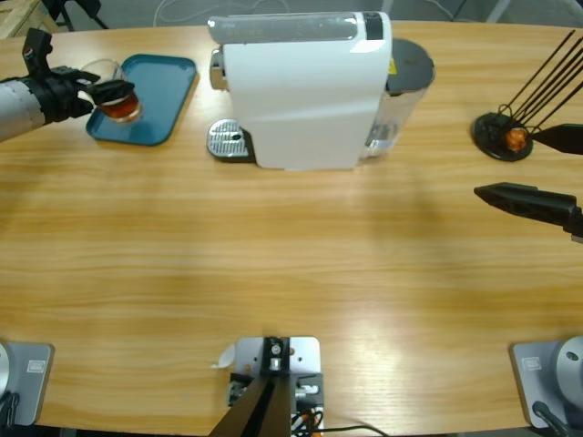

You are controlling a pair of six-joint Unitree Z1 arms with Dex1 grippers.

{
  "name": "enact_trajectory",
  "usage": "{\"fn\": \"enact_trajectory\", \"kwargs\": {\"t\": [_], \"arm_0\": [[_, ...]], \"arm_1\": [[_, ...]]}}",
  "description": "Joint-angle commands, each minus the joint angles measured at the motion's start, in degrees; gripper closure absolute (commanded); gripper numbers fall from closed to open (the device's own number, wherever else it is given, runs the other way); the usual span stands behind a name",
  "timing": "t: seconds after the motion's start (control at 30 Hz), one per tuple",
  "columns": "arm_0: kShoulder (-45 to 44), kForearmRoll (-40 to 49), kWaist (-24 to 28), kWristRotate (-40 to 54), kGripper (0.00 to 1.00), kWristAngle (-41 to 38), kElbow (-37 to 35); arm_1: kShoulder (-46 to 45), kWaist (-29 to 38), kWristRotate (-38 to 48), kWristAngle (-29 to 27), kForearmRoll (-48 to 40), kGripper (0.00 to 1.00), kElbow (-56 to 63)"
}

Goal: Pour coffee

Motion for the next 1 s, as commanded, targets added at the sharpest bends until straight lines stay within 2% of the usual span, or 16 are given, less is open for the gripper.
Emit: {"fn": "enact_trajectory", "kwargs": {"t": [0.03, 0.2, 0.37, 0.53, 0.67, 0.77, 0.9, 1.0], "arm_0": [[5.4, 0.5, 0.3, -1.7, 0.214, -1.3, -2.4], [5.8, 0.8, 0.4, -2.5, 0.054, -1.3, -3.2], [5.0, 1.0, 0.2, -2.9, 0.055, -1.2, -2.1], [-5.6, 2.0, -0.1, -3.1, 0.059, 0.2, 2.4], [-22.1, 14.9, -2.1, -3.6, 0.055, 0.3, 1.9], [-36.8, 33.1, -5.1, -3.6, 0.055, 0.1, -4.1], [-46.5, 50.9, -14.0, -3.5, 0.058, 0.1, -11.0], [-49.6, 55.3, -21.1, -3.5, 0.059, 0.8, -9.5]], "arm_1": [[1.3, -1.1, -0.5, 0.0, -1.0, 0.013, 1.4], [0.7, -1.7, -0.9, 0.0, -1.0, 0.013, 1.3], [0.2, -1.9, -0.9, 0.0, -0.9, 0.013, 0.9], [-0.9, -1.9, -0.9, 0.1, -0.3, 0.013, -0.1], [-1.8, -1.9, -0.9, 1.6, 1.1, 0.009, -1.8], [-2.6, -1.9, -1.1, 4.0, 2.8, 0.001, -2.4], [-2.9, -1.7, -2.0, 9.0, 3.9, 0.000, -1.4], [-2.9, -0.3, -2.3, 10.4, 3.6, 0.000, -0.1]]}}
